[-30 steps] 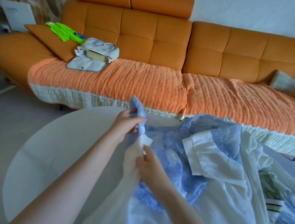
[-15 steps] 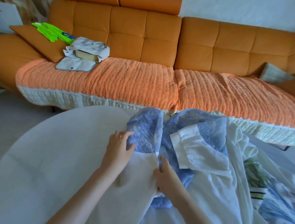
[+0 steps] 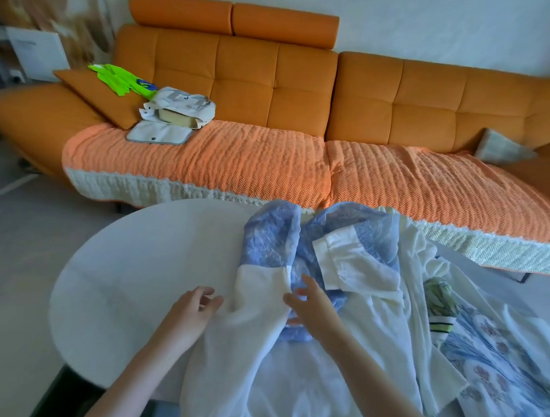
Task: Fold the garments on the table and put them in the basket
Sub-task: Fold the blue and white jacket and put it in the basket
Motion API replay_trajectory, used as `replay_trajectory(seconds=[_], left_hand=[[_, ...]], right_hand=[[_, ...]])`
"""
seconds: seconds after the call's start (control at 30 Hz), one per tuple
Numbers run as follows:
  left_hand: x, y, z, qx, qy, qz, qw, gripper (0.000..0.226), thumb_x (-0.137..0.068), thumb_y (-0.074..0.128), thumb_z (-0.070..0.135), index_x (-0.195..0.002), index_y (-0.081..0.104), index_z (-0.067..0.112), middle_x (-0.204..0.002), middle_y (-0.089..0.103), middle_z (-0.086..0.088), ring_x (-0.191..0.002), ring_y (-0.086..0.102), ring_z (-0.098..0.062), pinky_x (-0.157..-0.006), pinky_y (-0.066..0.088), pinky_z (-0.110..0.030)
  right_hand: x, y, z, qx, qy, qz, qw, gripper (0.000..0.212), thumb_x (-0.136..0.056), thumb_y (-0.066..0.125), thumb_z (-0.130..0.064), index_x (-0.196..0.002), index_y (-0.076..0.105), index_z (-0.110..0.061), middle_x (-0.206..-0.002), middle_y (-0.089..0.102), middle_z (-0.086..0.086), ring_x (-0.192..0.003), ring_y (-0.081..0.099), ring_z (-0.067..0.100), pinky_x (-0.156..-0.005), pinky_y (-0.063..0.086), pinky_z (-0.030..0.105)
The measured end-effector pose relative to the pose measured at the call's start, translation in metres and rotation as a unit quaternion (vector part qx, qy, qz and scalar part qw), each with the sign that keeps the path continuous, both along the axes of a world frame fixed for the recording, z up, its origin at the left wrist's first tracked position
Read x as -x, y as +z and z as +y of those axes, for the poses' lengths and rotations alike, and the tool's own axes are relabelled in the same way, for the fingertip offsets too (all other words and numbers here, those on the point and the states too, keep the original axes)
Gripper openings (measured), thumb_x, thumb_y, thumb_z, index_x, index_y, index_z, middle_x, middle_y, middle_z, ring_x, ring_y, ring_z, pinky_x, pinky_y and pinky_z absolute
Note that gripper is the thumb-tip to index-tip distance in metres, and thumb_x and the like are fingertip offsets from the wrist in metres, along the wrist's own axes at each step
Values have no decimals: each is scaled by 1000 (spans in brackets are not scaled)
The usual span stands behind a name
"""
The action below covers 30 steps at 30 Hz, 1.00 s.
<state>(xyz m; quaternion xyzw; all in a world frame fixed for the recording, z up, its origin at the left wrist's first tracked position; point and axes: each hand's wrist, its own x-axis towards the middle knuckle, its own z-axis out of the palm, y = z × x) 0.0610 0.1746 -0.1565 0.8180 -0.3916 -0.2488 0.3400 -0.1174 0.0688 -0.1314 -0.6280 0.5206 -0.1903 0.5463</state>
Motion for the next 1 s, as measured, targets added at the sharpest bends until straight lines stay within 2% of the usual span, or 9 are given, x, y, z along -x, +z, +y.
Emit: replay_trajectory(seconds=[0.13, 0.23, 0.33, 0.47, 0.57, 0.67, 0.73, 0.87, 1.0], left_hand=[[13, -6, 54, 4, 15, 31, 999, 40, -89, 62, 27, -123, 54, 7, -106, 62, -6, -89, 59, -17, -76, 44, -25], [34, -7, 93, -1, 2, 94, 996, 63, -69, 75, 47, -118, 49, 16, -104, 57, -2, -90, 60, -16, -72, 50, -26], [59, -17, 122, -14, -38, 8, 999, 86, -43, 68, 66, -115, 40, 28, -106, 49, 7, -97, 54, -12, -84, 47, -29], [90, -25, 144, 31, -42, -57, 997, 60, -63, 74, 38, -110, 37, 31, -107, 38, 6, -90, 47, -9, -77, 38, -19], [97, -25, 151, 50, -21, -70, 996, 38, -79, 65, 15, -108, 44, 27, -107, 39, 4, -75, 53, -10, -68, 45, -26], [102, -20, 154, 69, -22, -95, 993, 25, -86, 57, 9, -108, 57, 20, -105, 46, 5, -74, 56, -11, -66, 42, -23], [104, -13, 156, 117, -29, -104, 987, 23, -88, 56, 6, -107, 63, 18, -98, 53, 7, -73, 56, -7, -64, 42, -16], [110, -1, 158, 205, 8, -18, 979, 28, -86, 64, 17, -110, 59, 31, -97, 62, 12, -80, 61, -4, -69, 47, -12], [118, -14, 153, 112, 43, 42, 992, 90, -59, 76, 52, -136, 36, 28, -121, 52, 11, -107, 54, -9, -89, 49, -35]], right_hand=[[12, 6, 22, 57, 12, 47, 997, 57, -88, 57, -17, -140, 33, -10, -129, 48, 14, -112, 54, 32, -94, 47, 49], [17, 6, 41, 32, -2, 15, 999, 48, -89, 56, -12, -132, 39, -2, -102, 55, 13, -77, 62, 28, -69, 55, 44], [17, 2, 60, -35, -1, -2, 999, 41, -88, 60, -14, -122, 44, 4, -74, 54, 10, -48, 58, 19, -43, 51, 31], [16, -4, 86, -83, 49, 36, 995, 33, -88, 64, -29, -87, 58, 3, -64, 59, 13, -44, 58, 20, -49, 54, 31], [13, -8, 96, -63, 53, 55, 995, 35, -89, 62, -27, -67, 57, 0, -59, 59, 14, -33, 52, 14, -42, 48, 23], [4, -3, 101, -50, 7, -16, 999, 17, -87, 59, -9, -92, 60, 8, -81, 64, 21, -56, 60, 23, -50, 52, 30], [-1, 6, 102, -54, -6, -92, 994, 22, -88, 56, -5, -107, 58, 6, -95, 64, 18, -75, 62, 25, -57, 55, 34], [0, 23, 103, -83, 25, -198, 976, 12, -94, 50, -13, -103, 56, -9, -88, 63, 2, -69, 62, 15, -52, 52, 26], [5, 15, 107, -103, 17, -194, 975, 26, -91, 58, -17, -114, 55, -4, -102, 64, 9, -75, 64, 18, -59, 54, 31]])
